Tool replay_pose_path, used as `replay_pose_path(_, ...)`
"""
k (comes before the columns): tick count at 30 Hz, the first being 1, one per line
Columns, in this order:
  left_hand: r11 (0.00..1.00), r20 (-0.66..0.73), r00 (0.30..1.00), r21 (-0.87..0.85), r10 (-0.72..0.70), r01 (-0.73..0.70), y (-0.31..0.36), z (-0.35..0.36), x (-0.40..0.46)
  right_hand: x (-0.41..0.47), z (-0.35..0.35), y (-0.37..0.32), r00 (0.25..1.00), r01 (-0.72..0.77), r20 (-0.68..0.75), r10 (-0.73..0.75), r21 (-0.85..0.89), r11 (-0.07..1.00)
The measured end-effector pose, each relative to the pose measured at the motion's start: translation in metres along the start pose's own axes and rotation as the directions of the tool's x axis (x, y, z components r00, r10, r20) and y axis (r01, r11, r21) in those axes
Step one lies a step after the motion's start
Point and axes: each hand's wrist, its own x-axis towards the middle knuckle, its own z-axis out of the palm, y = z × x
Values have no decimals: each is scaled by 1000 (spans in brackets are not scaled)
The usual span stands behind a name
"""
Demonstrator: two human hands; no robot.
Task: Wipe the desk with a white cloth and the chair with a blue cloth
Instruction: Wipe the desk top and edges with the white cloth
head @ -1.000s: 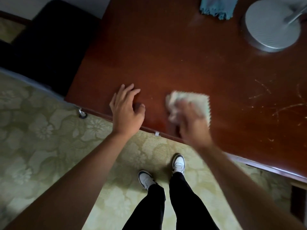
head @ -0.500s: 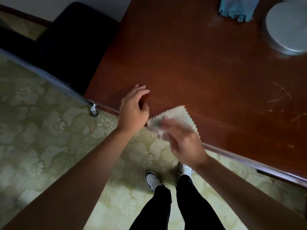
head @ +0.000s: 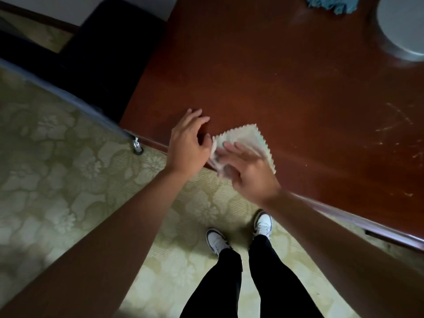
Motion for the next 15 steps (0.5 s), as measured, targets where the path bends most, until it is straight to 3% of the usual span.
replay_pose_path(3, 999, -48, 999, 31, -10, 12, 6, 3, -1, 51, -8, 17, 974, -223, -52, 223, -7, 975)
replay_pose_path(5, 999, -119, 993, 46, -9, 15, 13, 5, -3, 67, -9, 21, 954, -295, -62, 294, -1, 956)
replay_pose_path(9, 998, -233, 972, 68, 21, -6, 31, 8, 1, 6, -6, -1, 980, -197, -13, 197, 0, 980)
replay_pose_path(12, 995, -190, 981, 98, 48, -30, 49, 15, 4, -49, -18, 3, 993, -116, 18, 115, 63, 991)
replay_pose_path(15, 989, -112, 984, 67, 137, -130, 72, 32, 3, -52, -49, 48, 976, -194, -85, 201, 86, 977)
